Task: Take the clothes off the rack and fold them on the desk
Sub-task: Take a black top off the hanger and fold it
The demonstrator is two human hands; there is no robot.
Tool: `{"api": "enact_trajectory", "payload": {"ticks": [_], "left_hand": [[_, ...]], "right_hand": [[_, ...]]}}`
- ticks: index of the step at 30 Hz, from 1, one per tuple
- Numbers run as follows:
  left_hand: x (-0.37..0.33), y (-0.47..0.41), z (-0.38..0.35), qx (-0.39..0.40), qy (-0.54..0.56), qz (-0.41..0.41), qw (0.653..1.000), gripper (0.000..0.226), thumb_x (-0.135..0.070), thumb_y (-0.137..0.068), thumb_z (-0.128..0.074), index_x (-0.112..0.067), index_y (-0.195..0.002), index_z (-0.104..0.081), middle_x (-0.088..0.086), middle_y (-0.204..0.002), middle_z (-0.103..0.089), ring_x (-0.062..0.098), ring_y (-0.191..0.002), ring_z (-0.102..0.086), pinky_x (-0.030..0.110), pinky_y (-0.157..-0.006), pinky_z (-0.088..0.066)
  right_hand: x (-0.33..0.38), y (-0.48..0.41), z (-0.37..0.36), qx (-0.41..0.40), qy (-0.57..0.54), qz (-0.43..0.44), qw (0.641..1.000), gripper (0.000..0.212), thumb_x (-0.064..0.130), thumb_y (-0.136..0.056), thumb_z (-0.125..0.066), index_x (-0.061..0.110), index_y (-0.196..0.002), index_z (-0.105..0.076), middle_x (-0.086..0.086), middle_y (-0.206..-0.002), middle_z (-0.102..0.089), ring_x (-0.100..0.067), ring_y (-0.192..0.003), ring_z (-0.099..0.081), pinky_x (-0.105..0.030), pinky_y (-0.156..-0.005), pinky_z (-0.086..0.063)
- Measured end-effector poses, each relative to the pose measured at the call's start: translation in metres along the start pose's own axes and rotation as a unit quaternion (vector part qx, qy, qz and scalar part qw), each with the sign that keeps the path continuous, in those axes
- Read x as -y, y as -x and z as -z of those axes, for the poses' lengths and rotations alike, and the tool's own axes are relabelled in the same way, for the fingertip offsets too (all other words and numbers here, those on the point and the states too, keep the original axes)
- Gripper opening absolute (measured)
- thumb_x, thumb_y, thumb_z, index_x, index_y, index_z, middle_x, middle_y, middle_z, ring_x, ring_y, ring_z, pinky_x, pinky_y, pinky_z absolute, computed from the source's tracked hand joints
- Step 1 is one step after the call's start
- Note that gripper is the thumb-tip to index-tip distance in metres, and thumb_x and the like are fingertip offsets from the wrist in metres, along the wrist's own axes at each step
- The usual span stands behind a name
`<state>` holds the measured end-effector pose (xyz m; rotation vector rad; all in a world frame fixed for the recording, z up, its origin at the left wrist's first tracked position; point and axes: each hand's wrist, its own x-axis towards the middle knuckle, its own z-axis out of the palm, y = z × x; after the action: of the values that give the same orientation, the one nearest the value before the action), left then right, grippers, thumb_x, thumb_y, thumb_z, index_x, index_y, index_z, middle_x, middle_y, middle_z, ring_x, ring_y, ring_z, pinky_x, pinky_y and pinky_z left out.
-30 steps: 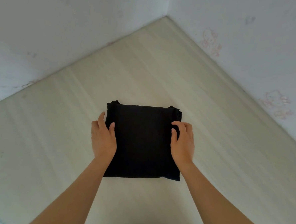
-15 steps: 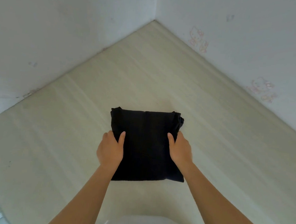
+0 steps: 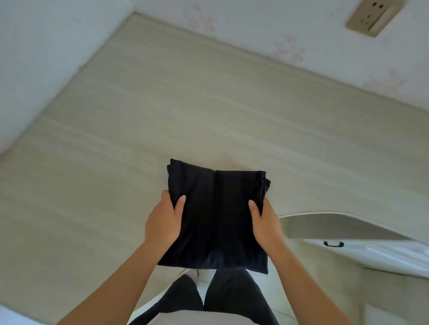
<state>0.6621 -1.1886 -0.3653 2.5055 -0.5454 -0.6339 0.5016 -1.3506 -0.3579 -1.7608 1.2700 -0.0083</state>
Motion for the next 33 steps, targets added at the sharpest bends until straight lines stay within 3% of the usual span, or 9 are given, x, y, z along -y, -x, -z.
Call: {"api": "enact_trajectory", "payload": {"ticks": [8, 13, 16, 20, 23, 25, 27, 29, 33], "left_hand": [[-0.078, 0.076, -0.069, 0.083, -0.031, -0.170, 0.981, 0.035, -0.051, -0.096, -0.039, -0.016, -0.091, -0.041, -0.003, -0.070, -0.057, 0.019, -0.061, -0.057, 0.034, -0.053, -0.045], [-0.131, 0.140, -0.129, 0.157, -0.057, -0.255, 0.952, 0.036, -0.053, -0.094, -0.040, -0.018, -0.088, -0.042, -0.003, -0.072, -0.058, 0.017, -0.063, -0.058, 0.036, -0.055, -0.048], [-0.162, 0.193, -0.180, 0.222, -0.087, -0.302, 0.923, 0.034, -0.052, -0.093, -0.045, -0.019, -0.087, -0.042, -0.005, -0.073, -0.059, 0.016, -0.064, -0.058, 0.033, -0.053, -0.044], [-0.194, 0.267, -0.250, 0.290, -0.121, -0.342, 0.886, 0.032, -0.051, -0.092, -0.052, -0.020, -0.089, -0.042, -0.005, -0.073, -0.060, 0.015, -0.064, -0.059, 0.034, -0.054, -0.046], [-0.210, 0.329, -0.304, 0.342, -0.156, -0.355, 0.856, 0.033, -0.052, -0.090, -0.054, -0.022, -0.090, -0.042, -0.007, -0.076, -0.062, 0.014, -0.065, -0.060, 0.034, -0.054, -0.047], [-0.214, 0.361, -0.335, 0.369, -0.174, -0.354, 0.842, 0.033, -0.052, -0.089, -0.055, -0.023, -0.089, -0.042, -0.008, -0.077, -0.062, 0.014, -0.065, -0.060, 0.035, -0.055, -0.049], [-0.215, 0.390, -0.368, 0.397, -0.197, -0.356, 0.823, 0.029, -0.051, -0.090, -0.056, -0.025, -0.091, -0.042, -0.010, -0.081, -0.063, 0.012, -0.069, -0.061, 0.035, -0.059, -0.051], [-0.211, 0.419, -0.406, 0.428, -0.227, -0.361, 0.797, 0.024, -0.048, -0.091, -0.055, -0.028, -0.095, -0.043, -0.014, -0.087, -0.063, 0.008, -0.073, -0.062, 0.034, -0.063, -0.053], [-0.201, 0.459, -0.484, 0.469, -0.277, -0.385, 0.745, 0.017, -0.042, -0.095, -0.051, -0.030, -0.094, -0.038, -0.017, -0.091, -0.062, 0.005, -0.075, -0.060, 0.029, -0.067, -0.051]], "right_hand": [[-0.114, 0.106, 0.075, -0.135, -0.167, -0.083, 0.973, 0.033, 0.037, -0.101, -0.043, 0.023, -0.130, -0.049, 0.010, -0.114, -0.062, -0.010, -0.104, -0.060, -0.026, -0.085, -0.048], [-0.197, 0.183, 0.117, -0.223, -0.257, -0.134, 0.930, 0.021, 0.033, -0.100, -0.046, 0.035, -0.121, -0.047, 0.024, -0.105, -0.059, 0.006, -0.094, -0.058, -0.013, -0.073, -0.045], [-0.259, 0.237, 0.136, -0.268, -0.286, -0.178, 0.903, 0.017, 0.032, -0.100, -0.048, 0.041, -0.114, -0.046, 0.028, -0.104, -0.058, 0.004, -0.098, -0.058, -0.013, -0.074, -0.044], [-0.349, 0.304, 0.159, -0.305, -0.300, -0.236, 0.873, 0.019, 0.029, -0.099, -0.051, 0.028, -0.118, -0.053, 0.025, -0.104, -0.059, 0.006, -0.097, -0.057, -0.015, -0.082, -0.045], [-0.417, 0.353, 0.167, -0.318, -0.330, -0.286, 0.842, 0.010, 0.026, -0.099, -0.051, 0.033, -0.105, -0.049, 0.028, -0.099, -0.057, 0.012, -0.091, -0.054, -0.013, -0.084, -0.044], [-0.453, 0.377, 0.165, -0.331, -0.344, -0.309, 0.823, 0.006, 0.026, -0.098, -0.052, 0.026, -0.104, -0.053, 0.019, -0.101, -0.061, 0.004, -0.095, -0.056, -0.022, -0.090, -0.046], [-0.489, 0.398, 0.159, -0.341, -0.357, -0.338, 0.801, 0.012, 0.024, -0.098, -0.052, 0.018, -0.108, -0.054, 0.010, -0.104, -0.062, -0.001, -0.098, -0.056, -0.018, -0.084, -0.045], [-0.529, 0.416, 0.149, -0.339, -0.382, -0.366, 0.778, 0.011, 0.019, -0.097, -0.052, 0.025, -0.106, -0.053, 0.016, -0.101, -0.063, 0.004, -0.094, -0.057, -0.012, -0.078, -0.044], [-0.605, 0.427, 0.129, -0.343, -0.395, -0.416, 0.744, 0.020, 0.016, -0.095, -0.051, 0.029, -0.112, -0.052, 0.014, -0.105, -0.063, -0.008, -0.101, -0.061, -0.026, -0.086, -0.046]]}}
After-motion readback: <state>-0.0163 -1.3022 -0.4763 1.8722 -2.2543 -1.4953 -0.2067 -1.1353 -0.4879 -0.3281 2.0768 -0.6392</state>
